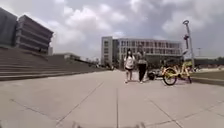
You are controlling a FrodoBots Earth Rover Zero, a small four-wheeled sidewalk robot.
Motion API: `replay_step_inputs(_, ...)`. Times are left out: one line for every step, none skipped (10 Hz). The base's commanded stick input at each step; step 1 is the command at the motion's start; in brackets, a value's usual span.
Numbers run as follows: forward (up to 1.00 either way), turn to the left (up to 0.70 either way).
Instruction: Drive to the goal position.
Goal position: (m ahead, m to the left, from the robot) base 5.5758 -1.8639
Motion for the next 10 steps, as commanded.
replay_step_inputs(0.70, 0.00)
replay_step_inputs(0.70, 0.00)
replay_step_inputs(0.70, 0.00)
replay_step_inputs(0.70, 0.00)
replay_step_inputs(0.70, 0.00)
replay_step_inputs(0.70, 0.00)
replay_step_inputs(0.70, 0.00)
replay_step_inputs(0.70, 0.00)
replay_step_inputs(0.70, 0.00)
replay_step_inputs(0.70, 0.00)
